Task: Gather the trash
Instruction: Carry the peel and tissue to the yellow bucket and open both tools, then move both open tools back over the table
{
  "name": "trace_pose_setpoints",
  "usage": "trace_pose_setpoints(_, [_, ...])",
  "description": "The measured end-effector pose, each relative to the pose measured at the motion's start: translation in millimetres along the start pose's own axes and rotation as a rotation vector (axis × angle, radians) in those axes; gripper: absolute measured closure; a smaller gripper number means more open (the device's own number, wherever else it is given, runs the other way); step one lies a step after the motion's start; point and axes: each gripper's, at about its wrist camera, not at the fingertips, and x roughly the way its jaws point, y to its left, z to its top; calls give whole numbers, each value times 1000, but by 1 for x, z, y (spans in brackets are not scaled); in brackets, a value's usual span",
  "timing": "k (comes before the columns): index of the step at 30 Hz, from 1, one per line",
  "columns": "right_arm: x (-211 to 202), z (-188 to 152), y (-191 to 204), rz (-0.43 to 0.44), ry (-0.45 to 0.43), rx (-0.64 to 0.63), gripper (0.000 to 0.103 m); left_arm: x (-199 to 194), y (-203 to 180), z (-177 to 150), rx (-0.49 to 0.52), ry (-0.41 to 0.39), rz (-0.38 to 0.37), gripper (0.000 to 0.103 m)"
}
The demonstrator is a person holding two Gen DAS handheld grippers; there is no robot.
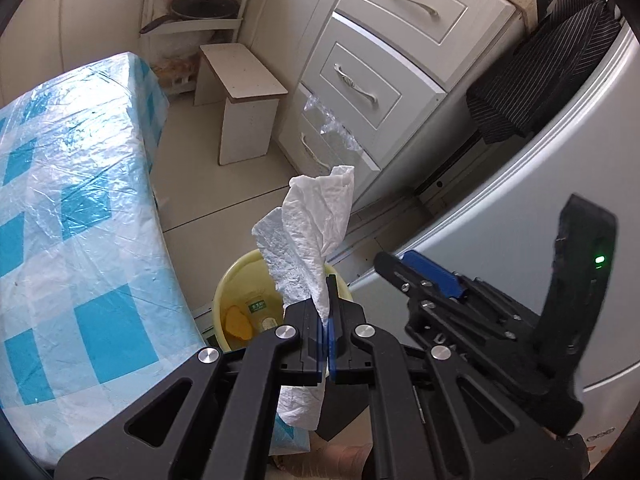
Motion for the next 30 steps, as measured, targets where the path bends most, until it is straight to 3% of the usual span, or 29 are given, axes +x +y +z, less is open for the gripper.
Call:
trace_pose_setpoints(3, [-12,6,-6,3,-62,42,56,21,-5,-3,-4,36,18,99])
trace_pose_setpoints(5, [-21,10,-10,9,-99,72,56,35,-7,-3,-6,66,12,88])
trace_pose_setpoints(7, [-27,14,-14,18,-123,98,55,45,-9,-5,-5,81,31,56])
trace_pose_setpoints(9, [-29,17,-17,27,-135,116,55,49,-12,-7,8,79,42,48])
trace_pose_setpoints(15, [-31,21,-7,65,-147,117,50,32,-11,-7,39,57,75,43])
trace_pose_setpoints(22, [-34,21,31,108,-163,33,39,-17,12,-19,114,4,280,27])
trace_pose_setpoints(30, [-28,18,75,141,-142,-48,33,-91,83,-30,54,-71,466,20])
